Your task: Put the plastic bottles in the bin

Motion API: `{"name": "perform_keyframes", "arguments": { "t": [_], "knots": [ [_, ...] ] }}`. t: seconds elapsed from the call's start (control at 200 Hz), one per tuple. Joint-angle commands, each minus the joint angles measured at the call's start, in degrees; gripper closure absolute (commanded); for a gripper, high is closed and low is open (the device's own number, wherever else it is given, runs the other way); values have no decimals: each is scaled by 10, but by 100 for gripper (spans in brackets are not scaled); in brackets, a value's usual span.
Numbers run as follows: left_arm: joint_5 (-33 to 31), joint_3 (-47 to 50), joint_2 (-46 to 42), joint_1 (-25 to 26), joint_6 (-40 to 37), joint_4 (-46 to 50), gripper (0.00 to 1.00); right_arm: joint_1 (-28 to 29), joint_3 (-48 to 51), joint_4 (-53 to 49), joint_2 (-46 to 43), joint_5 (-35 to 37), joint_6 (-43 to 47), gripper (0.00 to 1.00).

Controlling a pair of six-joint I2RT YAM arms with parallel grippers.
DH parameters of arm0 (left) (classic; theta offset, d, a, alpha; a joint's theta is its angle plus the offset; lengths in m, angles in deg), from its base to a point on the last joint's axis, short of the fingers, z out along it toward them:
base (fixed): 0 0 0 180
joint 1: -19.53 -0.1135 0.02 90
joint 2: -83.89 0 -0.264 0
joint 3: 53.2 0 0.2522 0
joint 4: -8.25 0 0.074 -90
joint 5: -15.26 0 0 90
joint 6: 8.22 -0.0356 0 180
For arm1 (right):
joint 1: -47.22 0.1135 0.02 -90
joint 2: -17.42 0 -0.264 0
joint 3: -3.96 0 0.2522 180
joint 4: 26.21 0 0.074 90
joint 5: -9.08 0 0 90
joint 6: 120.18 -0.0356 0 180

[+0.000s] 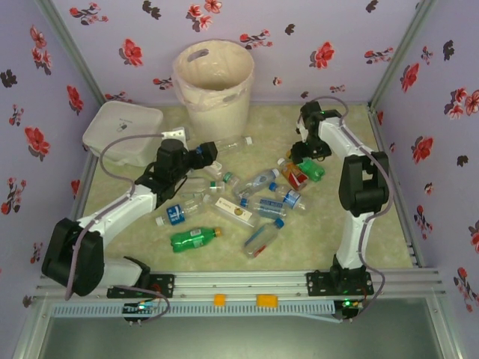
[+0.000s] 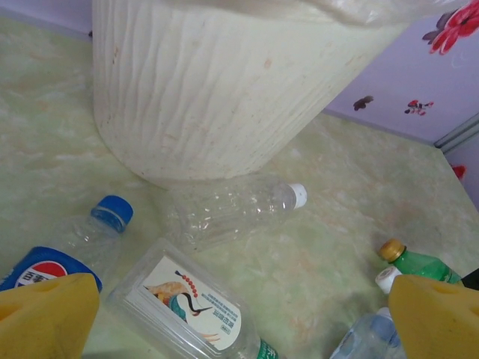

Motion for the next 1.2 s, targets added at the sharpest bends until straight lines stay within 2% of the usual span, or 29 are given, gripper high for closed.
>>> {"name": "perform_keyframes", "arguments": {
  "t": [0.0, 0.505, 0.745, 1.005, 1.195],
  "knots": [
    [12, -13, 19, -3, 26, -23, 0, -1, -15, -25, 21, 13, 17, 23],
    [27, -37, 39, -3, 34, -5, 0, -4, -14, -9, 66, 28, 20, 32],
    [27, -39, 35, -2, 36, -4, 0, -6, -16, -7, 79, 34, 21, 32],
    [26, -41, 31, -3, 36, -1, 0, -6, -26, -7, 88, 42, 25, 27],
    [26, -40, 30, -3, 36, -1, 0, -6, -26, -6, 87, 46, 25, 35]
  ]
}}
